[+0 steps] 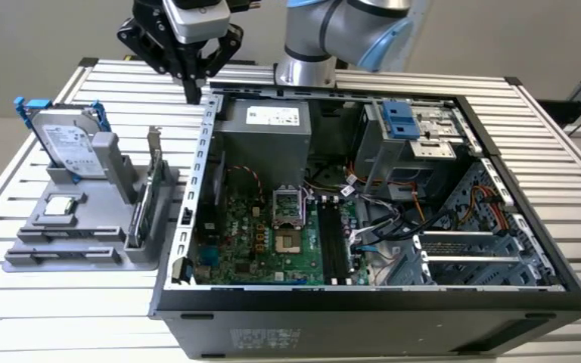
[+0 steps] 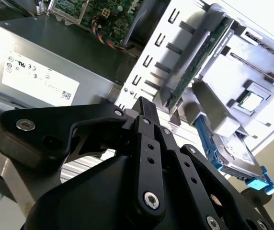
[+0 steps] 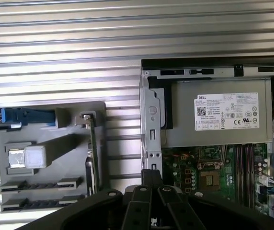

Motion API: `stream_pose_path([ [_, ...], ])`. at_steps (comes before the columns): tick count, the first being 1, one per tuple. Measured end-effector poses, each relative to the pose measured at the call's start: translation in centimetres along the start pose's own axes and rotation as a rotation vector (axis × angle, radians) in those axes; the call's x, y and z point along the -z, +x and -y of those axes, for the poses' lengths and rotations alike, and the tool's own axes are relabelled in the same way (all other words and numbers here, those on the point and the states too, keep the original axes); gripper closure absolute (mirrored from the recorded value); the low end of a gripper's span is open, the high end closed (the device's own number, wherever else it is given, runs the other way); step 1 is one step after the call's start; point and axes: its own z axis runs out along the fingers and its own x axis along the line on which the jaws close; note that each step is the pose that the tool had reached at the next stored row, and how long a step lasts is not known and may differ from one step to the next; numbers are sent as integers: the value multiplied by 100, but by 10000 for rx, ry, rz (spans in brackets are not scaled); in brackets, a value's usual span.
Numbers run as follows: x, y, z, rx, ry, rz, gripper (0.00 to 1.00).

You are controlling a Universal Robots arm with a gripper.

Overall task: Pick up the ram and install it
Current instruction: 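Reach for the ram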

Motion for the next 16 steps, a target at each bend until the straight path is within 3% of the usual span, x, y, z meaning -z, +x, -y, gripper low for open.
stream_pose_path([
  [16, 4, 190, 14, -2, 3, -39, 100],
])
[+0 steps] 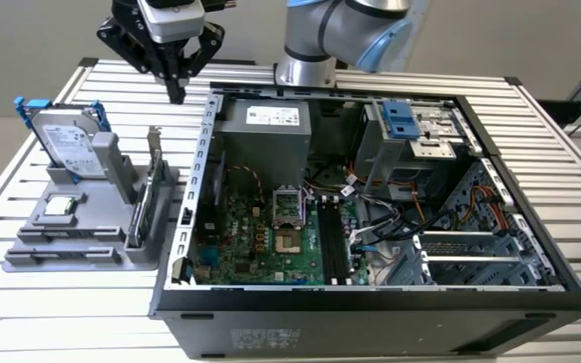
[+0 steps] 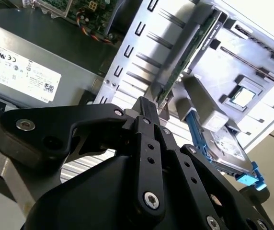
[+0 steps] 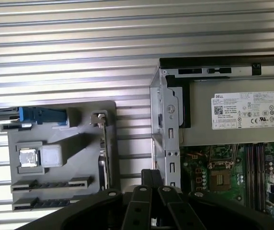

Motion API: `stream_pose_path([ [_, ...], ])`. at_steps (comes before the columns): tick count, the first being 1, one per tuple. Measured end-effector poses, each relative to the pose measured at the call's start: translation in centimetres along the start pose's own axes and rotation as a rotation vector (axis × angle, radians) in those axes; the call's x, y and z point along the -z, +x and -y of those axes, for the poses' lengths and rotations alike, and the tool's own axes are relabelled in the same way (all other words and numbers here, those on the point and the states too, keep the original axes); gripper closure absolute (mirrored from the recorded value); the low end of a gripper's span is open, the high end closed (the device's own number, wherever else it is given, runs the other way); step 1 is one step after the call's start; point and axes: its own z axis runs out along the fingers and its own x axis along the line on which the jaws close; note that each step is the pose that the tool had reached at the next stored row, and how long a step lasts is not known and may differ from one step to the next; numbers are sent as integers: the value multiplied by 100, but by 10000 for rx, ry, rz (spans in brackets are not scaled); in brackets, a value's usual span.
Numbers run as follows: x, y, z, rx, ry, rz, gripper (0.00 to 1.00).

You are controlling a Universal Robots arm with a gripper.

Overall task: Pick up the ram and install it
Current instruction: 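Reach for the ram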

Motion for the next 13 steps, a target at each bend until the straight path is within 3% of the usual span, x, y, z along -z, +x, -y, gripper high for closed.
stream_pose_path([
  [13, 2, 129, 10, -1, 1, -19, 100],
])
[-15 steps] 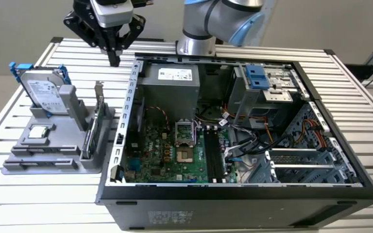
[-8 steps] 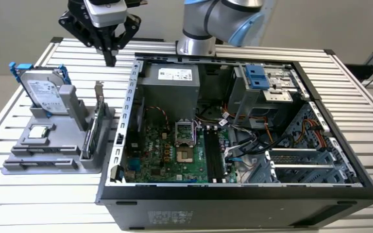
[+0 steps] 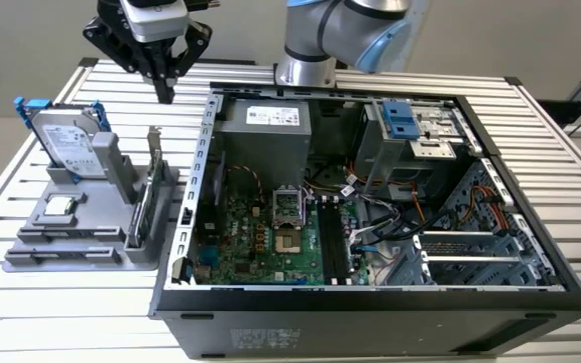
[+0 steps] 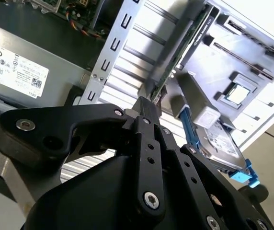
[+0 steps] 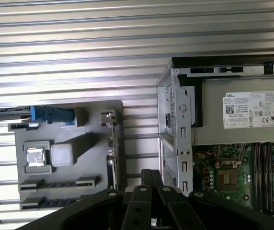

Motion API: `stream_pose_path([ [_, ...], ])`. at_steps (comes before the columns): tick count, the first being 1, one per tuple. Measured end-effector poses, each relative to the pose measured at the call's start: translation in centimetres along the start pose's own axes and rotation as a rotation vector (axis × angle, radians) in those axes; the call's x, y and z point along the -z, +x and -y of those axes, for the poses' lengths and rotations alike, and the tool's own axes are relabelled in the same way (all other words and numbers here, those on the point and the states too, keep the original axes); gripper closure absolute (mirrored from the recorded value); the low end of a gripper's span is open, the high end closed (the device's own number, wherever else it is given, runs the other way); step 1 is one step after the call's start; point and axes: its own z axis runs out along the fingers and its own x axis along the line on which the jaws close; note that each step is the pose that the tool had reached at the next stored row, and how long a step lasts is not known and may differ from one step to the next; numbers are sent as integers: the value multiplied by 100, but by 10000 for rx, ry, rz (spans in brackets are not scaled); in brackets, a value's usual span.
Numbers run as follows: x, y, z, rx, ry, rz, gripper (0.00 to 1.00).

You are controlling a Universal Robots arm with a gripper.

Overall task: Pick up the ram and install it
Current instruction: 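Reach for the ram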

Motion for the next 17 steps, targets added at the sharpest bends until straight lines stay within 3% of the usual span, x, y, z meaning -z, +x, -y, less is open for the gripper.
stream_pose_path([
  [17, 2, 99, 7, -2, 4, -45, 100],
])
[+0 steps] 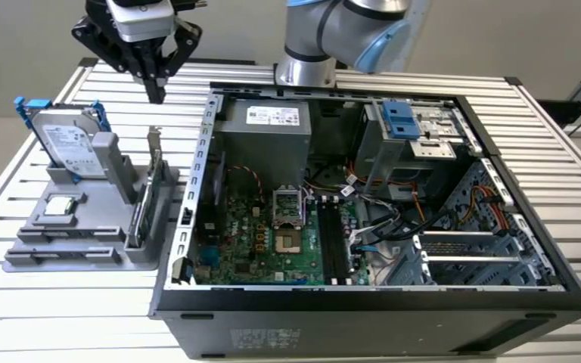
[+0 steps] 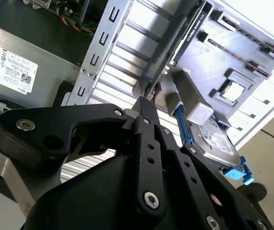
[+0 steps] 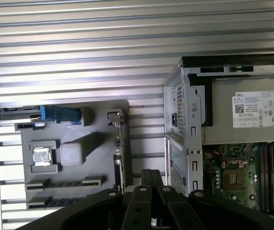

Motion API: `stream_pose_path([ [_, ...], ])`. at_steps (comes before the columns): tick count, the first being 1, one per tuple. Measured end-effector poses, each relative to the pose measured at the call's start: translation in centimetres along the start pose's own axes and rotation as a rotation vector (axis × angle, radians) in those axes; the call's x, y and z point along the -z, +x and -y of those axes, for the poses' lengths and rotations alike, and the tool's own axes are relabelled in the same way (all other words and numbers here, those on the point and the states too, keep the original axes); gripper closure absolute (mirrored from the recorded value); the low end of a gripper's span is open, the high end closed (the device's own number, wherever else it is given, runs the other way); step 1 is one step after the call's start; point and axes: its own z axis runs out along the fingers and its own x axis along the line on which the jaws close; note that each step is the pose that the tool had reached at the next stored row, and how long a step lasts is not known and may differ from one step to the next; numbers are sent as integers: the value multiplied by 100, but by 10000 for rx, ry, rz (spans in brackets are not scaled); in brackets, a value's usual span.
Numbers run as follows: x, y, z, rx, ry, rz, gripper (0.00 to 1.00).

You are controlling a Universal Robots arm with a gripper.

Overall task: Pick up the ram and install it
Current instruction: 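Reach for the ram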

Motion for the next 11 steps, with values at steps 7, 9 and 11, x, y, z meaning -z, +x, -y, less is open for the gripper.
stream_pose_path([
  [7, 0, 22, 2, -1, 1, -14, 100],
  [9, 0, 26, 2, -1, 1, -18, 100],
  [11, 0, 31, 2, -2, 1, -20, 100],
])
